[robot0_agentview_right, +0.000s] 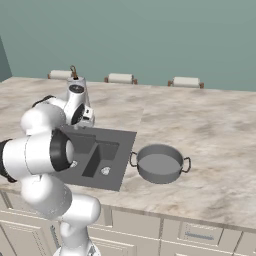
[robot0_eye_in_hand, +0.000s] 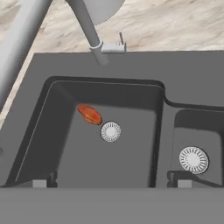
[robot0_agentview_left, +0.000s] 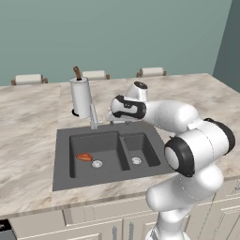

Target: Dump the sweet potato from the pot into the sink. Then turn on the water and wash the sweet potato. Then turn off the water and put the sweet potato back in the pot.

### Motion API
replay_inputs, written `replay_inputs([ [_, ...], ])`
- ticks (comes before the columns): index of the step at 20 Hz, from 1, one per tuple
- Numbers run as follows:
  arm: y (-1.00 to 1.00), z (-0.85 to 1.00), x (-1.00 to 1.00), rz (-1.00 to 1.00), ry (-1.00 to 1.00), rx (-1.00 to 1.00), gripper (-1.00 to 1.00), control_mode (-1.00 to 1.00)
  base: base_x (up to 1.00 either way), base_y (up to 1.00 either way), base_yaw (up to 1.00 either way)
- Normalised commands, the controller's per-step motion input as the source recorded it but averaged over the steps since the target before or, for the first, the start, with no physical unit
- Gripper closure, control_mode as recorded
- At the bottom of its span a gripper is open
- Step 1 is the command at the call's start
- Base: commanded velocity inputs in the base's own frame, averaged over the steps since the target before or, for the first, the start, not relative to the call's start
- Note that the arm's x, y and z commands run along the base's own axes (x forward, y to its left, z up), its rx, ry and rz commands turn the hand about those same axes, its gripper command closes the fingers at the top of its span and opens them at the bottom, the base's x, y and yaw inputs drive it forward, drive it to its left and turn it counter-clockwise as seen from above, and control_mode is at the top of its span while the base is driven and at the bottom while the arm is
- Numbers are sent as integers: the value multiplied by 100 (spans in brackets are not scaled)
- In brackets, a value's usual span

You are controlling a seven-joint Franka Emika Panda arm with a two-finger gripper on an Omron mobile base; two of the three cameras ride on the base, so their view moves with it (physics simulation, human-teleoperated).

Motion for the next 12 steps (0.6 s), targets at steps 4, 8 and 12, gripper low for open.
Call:
replay_inputs([
  [4,10,-25,16,0,-8,0,-100,-100,0,0,0],
  [8,3,-30,34,0,-8,0,-100,-100,0,0,0],
  [12,2,-15,46,0,-8,0,-100,-100,0,0,0],
])
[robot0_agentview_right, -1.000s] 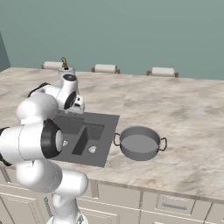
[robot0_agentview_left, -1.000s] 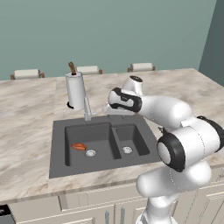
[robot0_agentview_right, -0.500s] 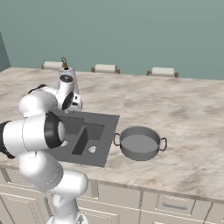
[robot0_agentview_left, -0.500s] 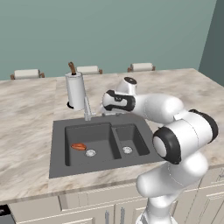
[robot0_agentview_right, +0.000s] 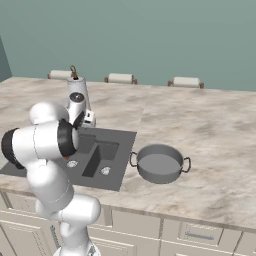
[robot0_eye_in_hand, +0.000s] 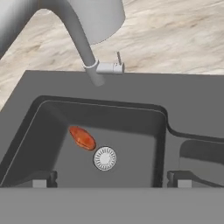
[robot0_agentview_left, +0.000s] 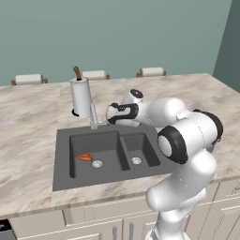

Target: Dump the sweet potato from the pot into the sink. Then turn on the water and wash the sweet potato. Then turn off the water and put the sweet potato back in the pot.

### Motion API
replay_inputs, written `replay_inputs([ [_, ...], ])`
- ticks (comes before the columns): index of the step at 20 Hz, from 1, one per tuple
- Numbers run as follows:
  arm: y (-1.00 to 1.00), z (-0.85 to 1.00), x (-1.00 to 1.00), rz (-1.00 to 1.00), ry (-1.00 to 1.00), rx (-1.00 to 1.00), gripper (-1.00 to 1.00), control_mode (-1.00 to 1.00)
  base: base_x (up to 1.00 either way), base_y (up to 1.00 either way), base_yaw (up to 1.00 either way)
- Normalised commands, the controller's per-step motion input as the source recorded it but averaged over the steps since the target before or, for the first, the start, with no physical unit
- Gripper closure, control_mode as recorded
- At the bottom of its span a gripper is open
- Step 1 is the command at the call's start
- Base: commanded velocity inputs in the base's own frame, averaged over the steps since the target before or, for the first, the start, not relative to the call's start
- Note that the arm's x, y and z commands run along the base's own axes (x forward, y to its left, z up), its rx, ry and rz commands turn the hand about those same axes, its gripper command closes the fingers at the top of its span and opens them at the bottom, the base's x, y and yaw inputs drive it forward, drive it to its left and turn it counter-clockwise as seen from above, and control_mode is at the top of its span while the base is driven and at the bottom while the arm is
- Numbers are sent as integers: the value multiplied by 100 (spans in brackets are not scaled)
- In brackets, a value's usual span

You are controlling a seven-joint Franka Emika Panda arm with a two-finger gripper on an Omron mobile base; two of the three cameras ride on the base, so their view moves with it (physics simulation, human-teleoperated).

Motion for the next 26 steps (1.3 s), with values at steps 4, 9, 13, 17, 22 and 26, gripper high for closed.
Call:
replay_inputs([
  [4,3,-1,40,0,-7,0,-100,-100,0,0,0],
  [9,1,0,33,0,-1,1,-100,-100,0,0,0],
  [13,0,-1,30,0,0,0,-100,-100,0,0,0],
  [17,1,-2,34,0,0,0,-100,-100,0,0,0],
  [22,10,-13,22,0,0,0,-100,-100,0,0,0],
  [26,15,-20,10,0,0,0,-100,-100,0,0,0],
])
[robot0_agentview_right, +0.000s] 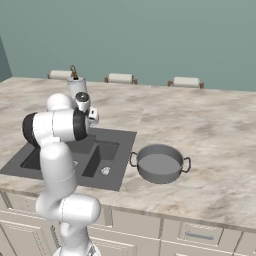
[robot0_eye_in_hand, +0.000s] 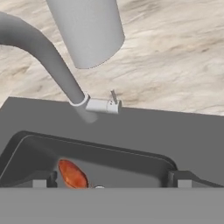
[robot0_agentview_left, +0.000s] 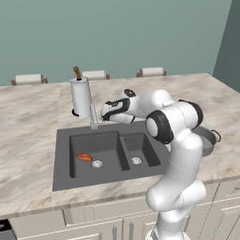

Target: Dump the sweet potato from the pot into the sink. Then turn on the water and wash the sweet potato. Then turn off the water and put the sweet potato back in the pot.

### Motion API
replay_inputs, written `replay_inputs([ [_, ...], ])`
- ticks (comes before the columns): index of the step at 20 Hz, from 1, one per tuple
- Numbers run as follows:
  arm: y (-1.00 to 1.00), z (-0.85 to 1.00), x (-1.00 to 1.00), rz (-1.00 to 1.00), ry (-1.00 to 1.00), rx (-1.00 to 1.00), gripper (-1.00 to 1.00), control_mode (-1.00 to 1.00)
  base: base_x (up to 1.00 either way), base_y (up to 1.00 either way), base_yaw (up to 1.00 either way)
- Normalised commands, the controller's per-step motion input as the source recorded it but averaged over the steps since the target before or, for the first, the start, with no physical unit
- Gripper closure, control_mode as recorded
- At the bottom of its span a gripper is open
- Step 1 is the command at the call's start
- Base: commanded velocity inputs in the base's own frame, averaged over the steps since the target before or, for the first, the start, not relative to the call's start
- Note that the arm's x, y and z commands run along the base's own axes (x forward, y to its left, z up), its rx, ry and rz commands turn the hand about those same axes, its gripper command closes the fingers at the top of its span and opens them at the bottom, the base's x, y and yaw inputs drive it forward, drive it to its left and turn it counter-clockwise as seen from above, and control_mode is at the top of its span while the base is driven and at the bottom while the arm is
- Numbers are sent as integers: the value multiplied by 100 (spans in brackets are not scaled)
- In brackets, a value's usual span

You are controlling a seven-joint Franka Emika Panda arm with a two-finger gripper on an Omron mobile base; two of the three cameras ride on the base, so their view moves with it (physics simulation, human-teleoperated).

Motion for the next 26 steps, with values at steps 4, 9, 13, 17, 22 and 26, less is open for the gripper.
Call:
replay_inputs([
  [4,9,-22,17,0,0,0,-100,-100,0,0,0],
  [9,6,-13,32,0,0,0,-100,-100,0,0,0],
  [13,8,-5,34,0,0,0,-100,-100,0,0,0],
  [17,5,-7,32,0,0,0,-100,-100,0,0,0],
  [22,3,-7,31,0,0,0,-100,-100,0,0,0],
  [26,6,-11,32,0,1,0,-100,-100,0,0,0],
])
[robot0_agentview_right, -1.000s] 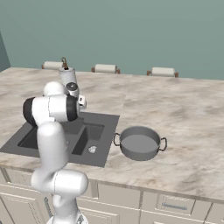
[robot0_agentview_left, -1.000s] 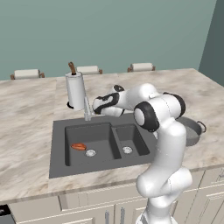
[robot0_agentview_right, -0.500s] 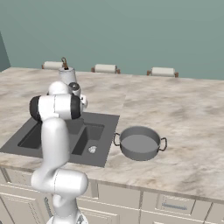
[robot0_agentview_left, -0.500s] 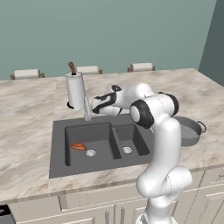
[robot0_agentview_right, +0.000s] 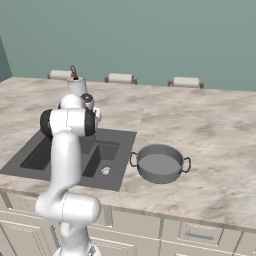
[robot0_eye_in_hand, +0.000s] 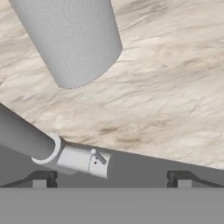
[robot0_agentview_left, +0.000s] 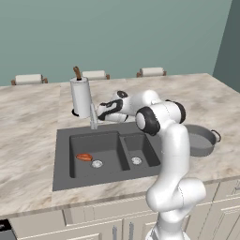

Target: Dump the sweet potato from the pot into the sink. Then turn on the water and wash the sweet potato. Then turn off the water and put the sweet potato back in the pot.

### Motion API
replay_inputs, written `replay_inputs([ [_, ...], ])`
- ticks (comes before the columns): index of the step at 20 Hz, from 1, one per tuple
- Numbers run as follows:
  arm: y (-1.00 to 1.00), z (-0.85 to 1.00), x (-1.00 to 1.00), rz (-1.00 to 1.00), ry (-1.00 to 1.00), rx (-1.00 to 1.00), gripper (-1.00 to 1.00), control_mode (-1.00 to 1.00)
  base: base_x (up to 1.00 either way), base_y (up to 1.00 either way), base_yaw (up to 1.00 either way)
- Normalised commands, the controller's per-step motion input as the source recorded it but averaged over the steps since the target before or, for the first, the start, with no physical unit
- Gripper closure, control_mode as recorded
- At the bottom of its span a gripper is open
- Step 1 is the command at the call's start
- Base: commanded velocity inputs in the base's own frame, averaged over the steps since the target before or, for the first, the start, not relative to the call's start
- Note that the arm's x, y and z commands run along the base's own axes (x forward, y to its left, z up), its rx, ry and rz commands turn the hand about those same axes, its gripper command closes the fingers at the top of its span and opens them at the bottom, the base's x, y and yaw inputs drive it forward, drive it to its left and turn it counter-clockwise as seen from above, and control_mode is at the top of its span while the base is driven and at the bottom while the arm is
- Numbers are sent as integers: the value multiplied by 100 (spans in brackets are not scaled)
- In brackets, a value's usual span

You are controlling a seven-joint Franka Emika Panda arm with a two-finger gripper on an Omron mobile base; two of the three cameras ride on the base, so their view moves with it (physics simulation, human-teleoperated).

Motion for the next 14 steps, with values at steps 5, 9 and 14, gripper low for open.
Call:
replay_inputs([
  [5,4,-13,28,0,3,0,-100,-100,0,0,0],
  [9,3,-14,19,0,2,0,-100,-100,0,0,0],
  [14,2,-13,15,0,2,0,-100,-100,0,0,0],
])
